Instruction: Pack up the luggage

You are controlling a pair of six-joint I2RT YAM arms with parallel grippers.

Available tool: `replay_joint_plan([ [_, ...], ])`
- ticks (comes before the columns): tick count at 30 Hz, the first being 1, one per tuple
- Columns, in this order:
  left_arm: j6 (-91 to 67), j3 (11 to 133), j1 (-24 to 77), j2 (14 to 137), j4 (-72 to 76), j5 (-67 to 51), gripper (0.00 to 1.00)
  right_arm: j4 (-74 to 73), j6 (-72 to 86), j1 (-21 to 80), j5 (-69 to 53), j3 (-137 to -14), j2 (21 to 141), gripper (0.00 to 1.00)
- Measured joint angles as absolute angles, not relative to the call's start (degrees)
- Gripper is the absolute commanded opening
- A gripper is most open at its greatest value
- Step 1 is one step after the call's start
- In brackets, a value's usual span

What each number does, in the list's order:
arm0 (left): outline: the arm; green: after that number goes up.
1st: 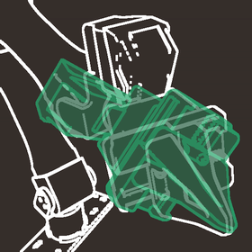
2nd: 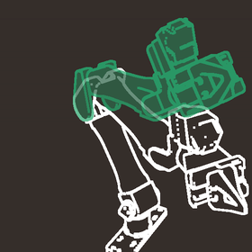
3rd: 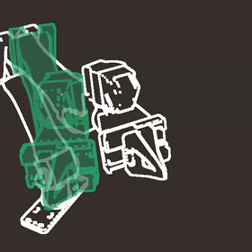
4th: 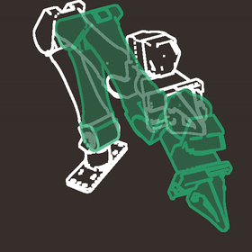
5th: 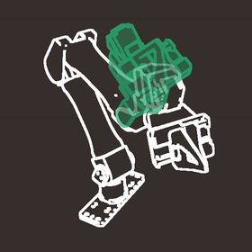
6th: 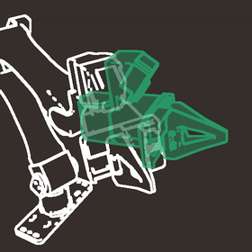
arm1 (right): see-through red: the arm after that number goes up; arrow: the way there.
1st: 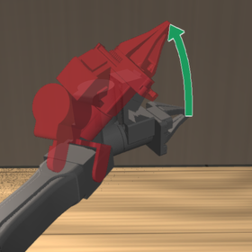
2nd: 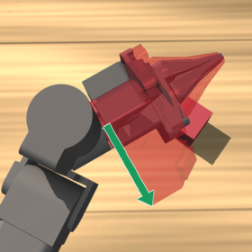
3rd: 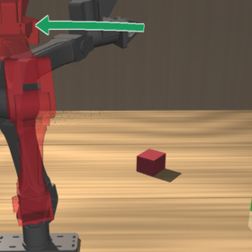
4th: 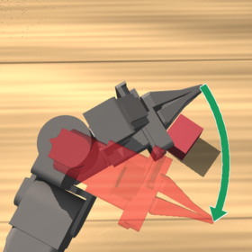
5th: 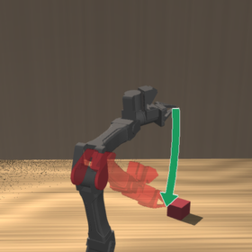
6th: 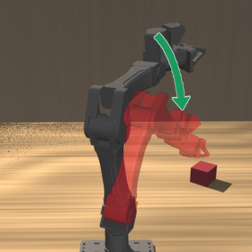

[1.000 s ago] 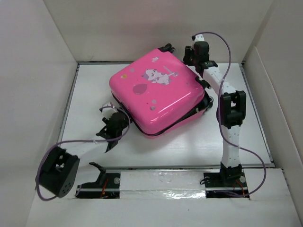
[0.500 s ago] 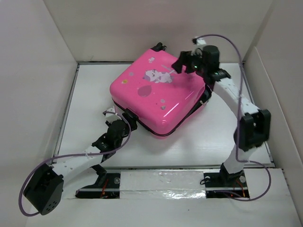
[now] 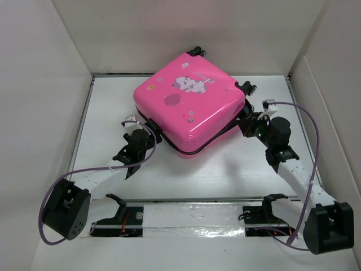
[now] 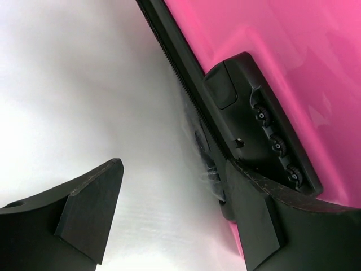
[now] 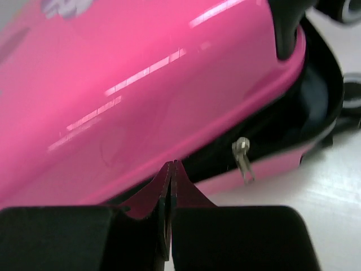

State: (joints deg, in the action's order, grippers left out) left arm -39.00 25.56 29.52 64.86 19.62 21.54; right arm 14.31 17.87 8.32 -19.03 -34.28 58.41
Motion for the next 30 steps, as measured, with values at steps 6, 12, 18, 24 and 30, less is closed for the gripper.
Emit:
replay_joint_plan([
  [6,-39.0,25.8,31.7,63.3,22.5,24.6,0.71,13.5,18.9,7.9,-12.8,-28.4,49.7,0.21],
  [12,-41.8,21.9,31.6,46.2,26.4,31.8,0.68,13.2,20.0,6.1,-8.3,-28.4,52.7,0.16],
  [18,-43.5,27.7,22.1,47.3,28.9,32.6,0.71,13.8,21.0,5.9,-6.1,-28.4,56.1,0.05],
  [24,-43.8,57.6,11.4,78.5,26.3,20.2,0.72,13.7,20.9,6.0,-6.2,-28.4,56.7,0.06],
  [30,-41.5,85.8,4.6,104.2,14.7,10.0,0.72,13.2,20.3,6.2,-4.2,-28.1,53.5,0.06],
])
